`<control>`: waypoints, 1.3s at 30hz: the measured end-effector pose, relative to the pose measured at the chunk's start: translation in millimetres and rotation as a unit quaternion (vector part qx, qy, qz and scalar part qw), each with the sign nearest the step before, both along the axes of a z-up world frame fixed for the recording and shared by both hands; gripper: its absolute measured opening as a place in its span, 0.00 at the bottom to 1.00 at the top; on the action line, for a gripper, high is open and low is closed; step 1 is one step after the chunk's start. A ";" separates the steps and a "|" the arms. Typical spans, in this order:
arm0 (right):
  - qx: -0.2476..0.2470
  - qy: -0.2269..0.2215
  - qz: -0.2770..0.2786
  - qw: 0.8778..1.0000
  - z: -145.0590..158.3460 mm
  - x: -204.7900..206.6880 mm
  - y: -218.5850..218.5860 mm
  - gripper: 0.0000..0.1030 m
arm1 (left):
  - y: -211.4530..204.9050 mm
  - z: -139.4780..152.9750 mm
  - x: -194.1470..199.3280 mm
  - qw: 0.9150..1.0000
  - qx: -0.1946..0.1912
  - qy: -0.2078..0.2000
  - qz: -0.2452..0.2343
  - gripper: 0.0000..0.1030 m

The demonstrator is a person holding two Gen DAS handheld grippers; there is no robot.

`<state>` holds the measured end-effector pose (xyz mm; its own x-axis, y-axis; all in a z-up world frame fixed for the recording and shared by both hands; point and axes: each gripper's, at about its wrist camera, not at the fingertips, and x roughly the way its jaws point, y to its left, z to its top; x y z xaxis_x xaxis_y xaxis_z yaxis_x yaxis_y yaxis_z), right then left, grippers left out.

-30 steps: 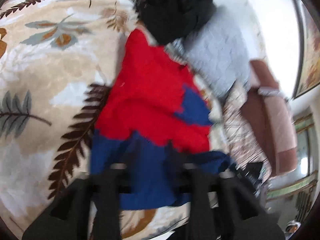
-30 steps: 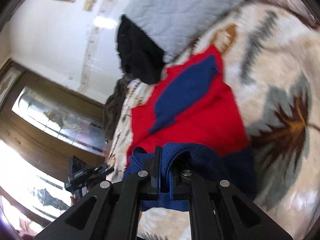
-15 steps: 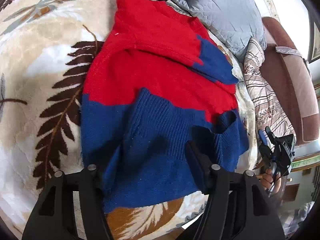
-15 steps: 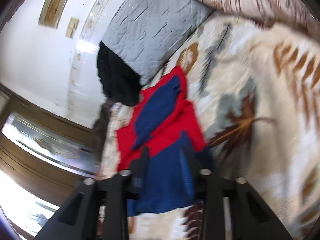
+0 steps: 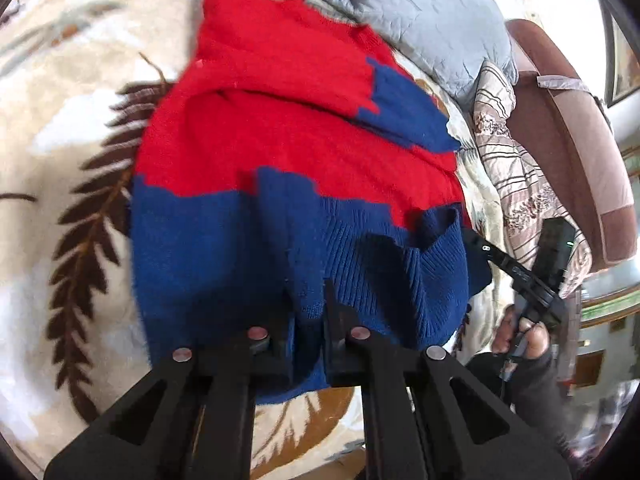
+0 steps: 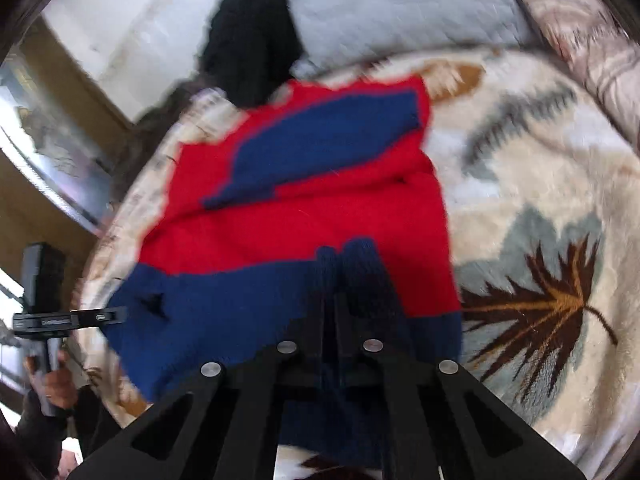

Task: Fold small clothes
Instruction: 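Carry the hem with both grippers over the red body toward the collar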

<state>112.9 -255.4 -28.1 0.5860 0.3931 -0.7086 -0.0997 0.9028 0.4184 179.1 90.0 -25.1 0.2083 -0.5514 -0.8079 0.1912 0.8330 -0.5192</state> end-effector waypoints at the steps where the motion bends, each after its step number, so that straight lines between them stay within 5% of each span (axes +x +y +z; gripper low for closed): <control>1: 0.013 -0.020 -0.005 1.000 10.5 -7.2 -3.5 0.04 | 1.9 7.0 -3.9 1.000 0.008 -0.018 0.001 0.07; 10: 0.067 -0.099 -0.054 0.991 56.8 -25.5 -38.3 0.03 | 37.7 51.9 -5.3 0.993 -0.068 -0.078 0.060 0.07; 24: 0.100 -0.138 -0.091 0.981 77.6 64.5 -49.8 0.03 | 34.5 85.1 77.3 0.981 -0.084 -0.131 0.111 0.07; 33: 0.111 -0.131 -0.126 0.977 59.7 153.7 -65.1 0.03 | 27.2 58.9 170.3 0.980 -0.067 -0.123 0.143 0.07; 39: 0.104 -0.057 -0.165 0.979 -3.1 202.0 -78.3 0.03 | 22.0 -4.3 224.2 0.984 -0.033 -0.067 0.164 0.07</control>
